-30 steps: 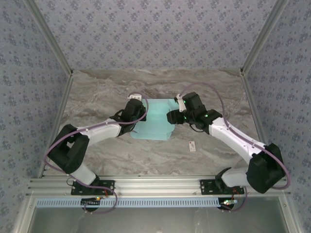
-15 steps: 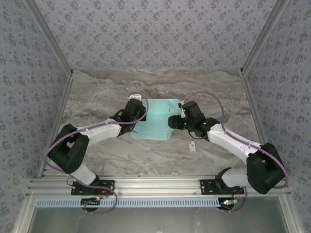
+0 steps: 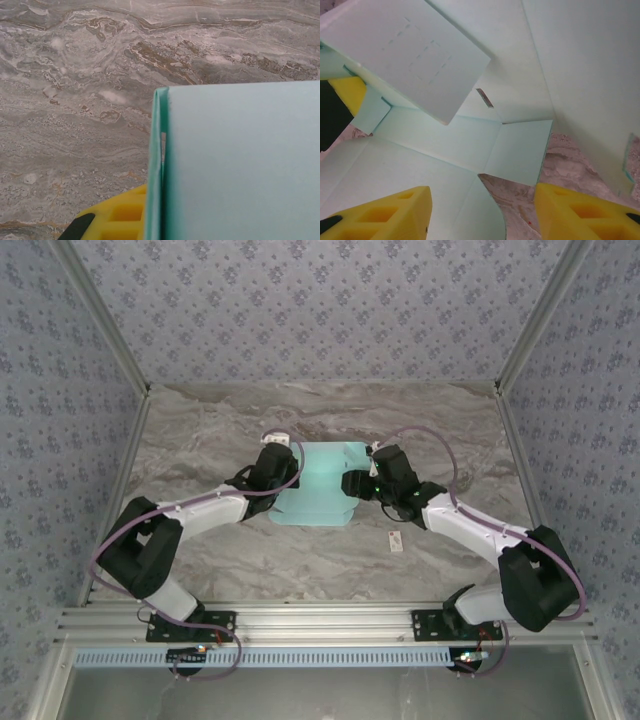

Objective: Fold the paper box

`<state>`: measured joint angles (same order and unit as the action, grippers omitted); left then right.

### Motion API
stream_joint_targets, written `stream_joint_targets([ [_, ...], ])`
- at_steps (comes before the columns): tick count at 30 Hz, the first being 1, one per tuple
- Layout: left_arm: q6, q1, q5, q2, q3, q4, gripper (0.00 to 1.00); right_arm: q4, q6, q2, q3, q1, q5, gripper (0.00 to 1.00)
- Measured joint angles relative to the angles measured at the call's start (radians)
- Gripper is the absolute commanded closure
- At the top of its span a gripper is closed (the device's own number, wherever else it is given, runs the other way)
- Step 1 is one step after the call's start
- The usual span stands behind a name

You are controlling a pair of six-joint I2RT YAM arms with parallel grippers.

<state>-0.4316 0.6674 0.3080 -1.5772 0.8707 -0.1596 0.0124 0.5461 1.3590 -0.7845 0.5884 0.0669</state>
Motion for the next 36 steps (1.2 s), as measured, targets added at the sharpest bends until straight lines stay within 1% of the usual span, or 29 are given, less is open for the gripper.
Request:
stream_joint_targets([
  [10,-0.001,0.0,-0.009,0.0,-0.006,-0.008,1.0,-0.093,-0.023,0.016,0.011,0.003,0.041,0.43],
  [20,0.0,0.0,-0.008,0.0,-0.006,-0.009,1.0,-0.098,-0.072,0.075,-0.031,0.054,0.052,0.46],
  [30,0.0,-0.006,0.0,0.0,-0.017,-0.007,1.0,-0.038,-0.127,0.151,-0.101,0.067,0.034,0.47],
  [36,-0.001,-0.006,0.003,0.0,-0.018,-0.013,1.0,0.074,-0.211,0.159,-0.173,0.068,0.026,0.46],
])
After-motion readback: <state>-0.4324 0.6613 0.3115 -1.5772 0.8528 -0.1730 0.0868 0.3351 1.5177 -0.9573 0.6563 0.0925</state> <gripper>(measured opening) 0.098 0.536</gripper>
